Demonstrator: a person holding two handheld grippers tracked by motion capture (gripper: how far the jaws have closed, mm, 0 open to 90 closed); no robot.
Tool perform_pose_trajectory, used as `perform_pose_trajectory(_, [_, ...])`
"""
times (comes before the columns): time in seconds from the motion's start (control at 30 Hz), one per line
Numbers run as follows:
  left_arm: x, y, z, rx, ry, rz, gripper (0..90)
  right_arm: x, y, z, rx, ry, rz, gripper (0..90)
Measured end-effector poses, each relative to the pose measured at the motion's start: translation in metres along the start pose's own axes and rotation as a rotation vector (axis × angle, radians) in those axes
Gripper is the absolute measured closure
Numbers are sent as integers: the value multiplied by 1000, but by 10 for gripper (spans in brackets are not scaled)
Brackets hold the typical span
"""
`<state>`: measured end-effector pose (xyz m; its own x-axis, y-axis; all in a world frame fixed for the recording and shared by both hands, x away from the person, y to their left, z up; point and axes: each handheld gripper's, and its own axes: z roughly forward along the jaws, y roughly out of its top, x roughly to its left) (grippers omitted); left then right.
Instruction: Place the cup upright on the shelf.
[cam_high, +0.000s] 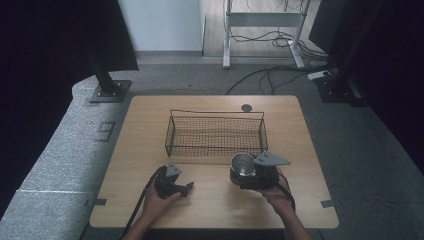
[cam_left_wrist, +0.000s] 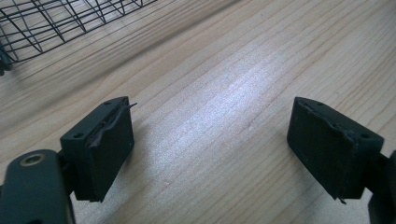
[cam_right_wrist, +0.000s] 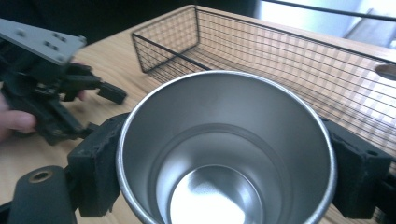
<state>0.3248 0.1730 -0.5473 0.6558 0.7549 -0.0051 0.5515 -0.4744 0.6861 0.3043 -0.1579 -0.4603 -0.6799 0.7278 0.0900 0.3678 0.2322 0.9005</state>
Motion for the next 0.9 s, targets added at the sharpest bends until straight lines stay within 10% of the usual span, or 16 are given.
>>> perform_pose_trajectory(0.9, [0, 0, 0, 2, 1, 3, 146, -16, 44, 17, -24, -6, 8, 136])
